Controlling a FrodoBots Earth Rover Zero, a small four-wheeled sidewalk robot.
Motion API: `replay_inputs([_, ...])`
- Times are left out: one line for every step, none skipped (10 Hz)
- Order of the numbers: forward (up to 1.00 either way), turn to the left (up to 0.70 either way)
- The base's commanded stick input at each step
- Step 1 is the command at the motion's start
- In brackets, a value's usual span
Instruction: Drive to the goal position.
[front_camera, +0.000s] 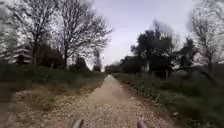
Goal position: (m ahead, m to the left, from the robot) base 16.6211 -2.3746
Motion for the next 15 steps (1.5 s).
replay_inputs([0.7, 0.0])
replay_inputs([0.7, -0.12])
replay_inputs([0.7, -0.06])
replay_inputs([0.7, 0.0])
replay_inputs([0.7, 0.0])
replay_inputs([0.7, 0.0])
replay_inputs([0.7, 0.0])
replay_inputs([0.7, 0.0])
replay_inputs([0.7, 0.0])
replay_inputs([0.7, 0.0])
replay_inputs([0.7, 0.0])
replay_inputs([0.7, 0.0])
replay_inputs([0.7, 0.0])
replay_inputs([0.7, 0.0])
replay_inputs([0.7, 0.0])
